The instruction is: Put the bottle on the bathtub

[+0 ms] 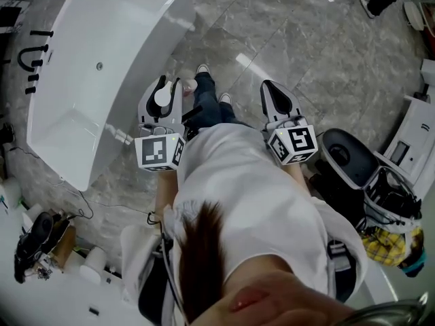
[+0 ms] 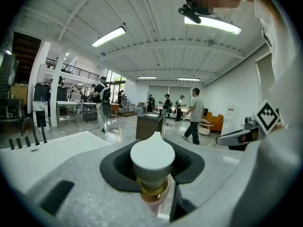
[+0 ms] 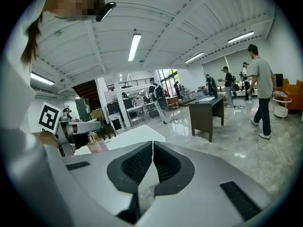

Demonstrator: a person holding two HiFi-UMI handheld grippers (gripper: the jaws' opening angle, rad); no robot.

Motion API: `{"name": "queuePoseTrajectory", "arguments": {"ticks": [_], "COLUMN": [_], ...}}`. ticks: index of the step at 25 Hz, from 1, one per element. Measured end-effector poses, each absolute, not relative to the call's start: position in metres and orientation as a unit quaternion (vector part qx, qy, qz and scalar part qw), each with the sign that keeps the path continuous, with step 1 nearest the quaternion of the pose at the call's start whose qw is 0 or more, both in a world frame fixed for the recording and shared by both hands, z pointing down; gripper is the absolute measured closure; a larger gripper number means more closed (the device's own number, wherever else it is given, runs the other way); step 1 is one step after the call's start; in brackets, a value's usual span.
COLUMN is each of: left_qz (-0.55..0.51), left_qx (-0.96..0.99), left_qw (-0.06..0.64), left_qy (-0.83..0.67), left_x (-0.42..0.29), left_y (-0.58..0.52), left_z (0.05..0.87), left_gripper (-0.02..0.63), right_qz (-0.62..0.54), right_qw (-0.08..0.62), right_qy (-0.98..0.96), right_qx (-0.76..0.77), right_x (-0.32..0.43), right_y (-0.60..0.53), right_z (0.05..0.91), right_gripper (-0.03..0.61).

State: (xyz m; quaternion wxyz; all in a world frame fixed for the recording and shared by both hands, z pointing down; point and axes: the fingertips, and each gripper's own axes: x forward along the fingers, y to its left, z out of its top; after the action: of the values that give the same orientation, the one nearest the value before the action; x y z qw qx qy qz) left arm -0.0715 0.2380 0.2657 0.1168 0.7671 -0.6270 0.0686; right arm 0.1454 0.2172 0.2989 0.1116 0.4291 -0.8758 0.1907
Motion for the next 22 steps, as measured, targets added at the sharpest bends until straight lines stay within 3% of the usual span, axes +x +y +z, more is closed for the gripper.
{"name": "queuePoseTrajectory", "arguments": {"ticks": [22], "left_qz": [0.073], "left_qx": [0.779], "left_qw": [0.107], "left_qy": [-0.613], "left_x": [-0.197], "left_y": [0.103], "left_z": [0.256], "left_gripper": [0.476], "right_qz": [0.178], "right_qw": [0.113], "right_qy": [-0.860], "right_qx": [0.465], "right_x": [0.033], "right_y": [0.079], "right_z": [0.280], "right_gripper": [0.565]}}
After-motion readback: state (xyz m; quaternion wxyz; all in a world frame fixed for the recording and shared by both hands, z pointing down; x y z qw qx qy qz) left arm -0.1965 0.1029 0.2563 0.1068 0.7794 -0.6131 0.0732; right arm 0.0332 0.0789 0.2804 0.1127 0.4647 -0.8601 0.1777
